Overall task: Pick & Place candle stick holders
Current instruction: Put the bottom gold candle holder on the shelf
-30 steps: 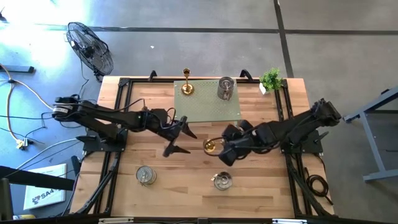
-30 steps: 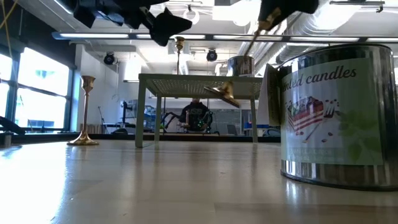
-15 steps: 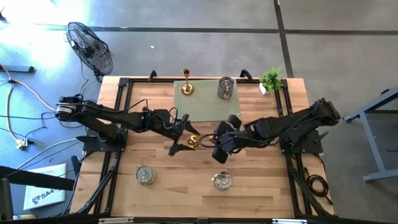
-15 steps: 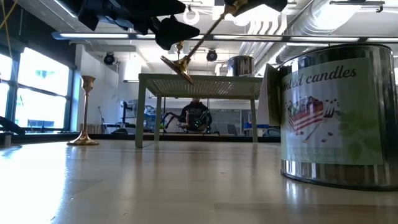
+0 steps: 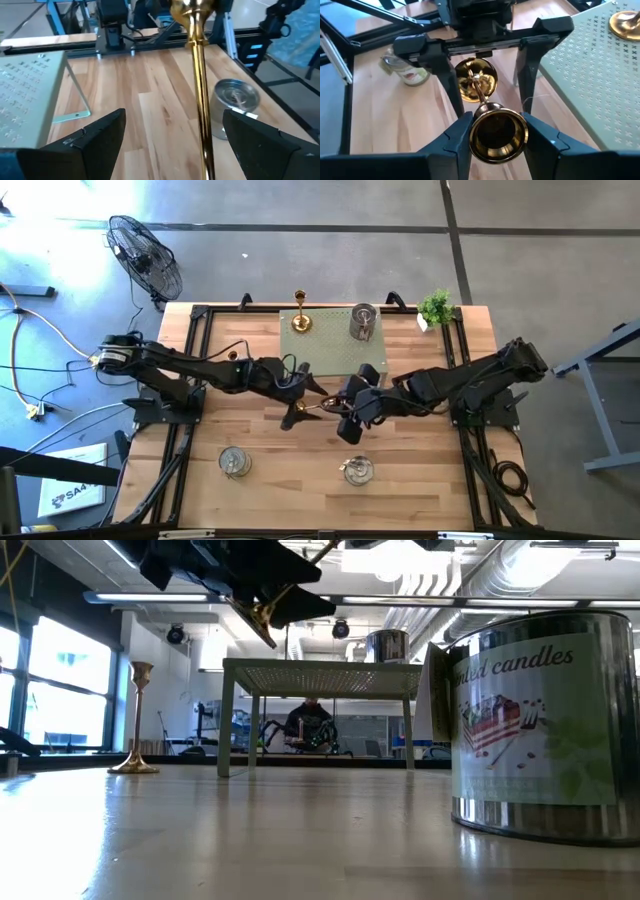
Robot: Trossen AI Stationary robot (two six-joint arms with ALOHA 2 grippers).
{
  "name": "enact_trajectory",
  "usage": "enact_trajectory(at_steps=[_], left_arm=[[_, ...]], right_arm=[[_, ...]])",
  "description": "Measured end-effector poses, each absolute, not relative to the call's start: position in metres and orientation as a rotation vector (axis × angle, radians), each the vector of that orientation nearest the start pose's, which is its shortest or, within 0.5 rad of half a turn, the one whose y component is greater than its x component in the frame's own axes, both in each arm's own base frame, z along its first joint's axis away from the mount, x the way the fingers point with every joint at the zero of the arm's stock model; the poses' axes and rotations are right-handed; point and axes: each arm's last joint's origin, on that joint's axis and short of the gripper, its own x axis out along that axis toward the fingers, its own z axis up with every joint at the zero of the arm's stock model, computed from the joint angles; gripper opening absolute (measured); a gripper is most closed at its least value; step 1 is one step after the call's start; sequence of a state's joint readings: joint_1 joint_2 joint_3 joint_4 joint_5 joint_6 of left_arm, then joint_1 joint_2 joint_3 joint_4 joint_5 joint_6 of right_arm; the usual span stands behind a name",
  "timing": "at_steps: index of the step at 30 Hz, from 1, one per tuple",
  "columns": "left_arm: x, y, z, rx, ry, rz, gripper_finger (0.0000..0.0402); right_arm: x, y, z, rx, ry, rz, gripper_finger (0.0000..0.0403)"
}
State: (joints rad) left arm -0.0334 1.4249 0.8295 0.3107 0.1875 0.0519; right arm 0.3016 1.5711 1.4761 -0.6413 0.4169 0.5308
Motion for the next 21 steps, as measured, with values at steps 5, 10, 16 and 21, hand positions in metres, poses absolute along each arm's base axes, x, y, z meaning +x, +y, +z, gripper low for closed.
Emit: enact_trajectory(at_steps=[5,10,16,21], left_arm=[[0.3101,-0.0150,0.2495,0.024,0.286,-0.203,0.0326],[0.3085,-0.0150,0.2538,0.030,0.268,-0.204,0.0326],[0.3086,-0.0149,0.2527,0.076,0.271,-0.209,0.0310],[0.3086,-0.0149,0.2527,0.082,0.270,-0.210,0.0242]], right_arm=[[0.3259,0.0926,0.3400,0.236,0.642,-0.294,0.0131],[0.3238,0.0958,0.3391,0.227,0.650,-0.302,0.0131],[0.3232,0.0972,0.3391,0.223,0.647,-0.305,0.0131],[0.3232,0.0971,0.3392,0.220,0.645,-0.309,0.0135]])
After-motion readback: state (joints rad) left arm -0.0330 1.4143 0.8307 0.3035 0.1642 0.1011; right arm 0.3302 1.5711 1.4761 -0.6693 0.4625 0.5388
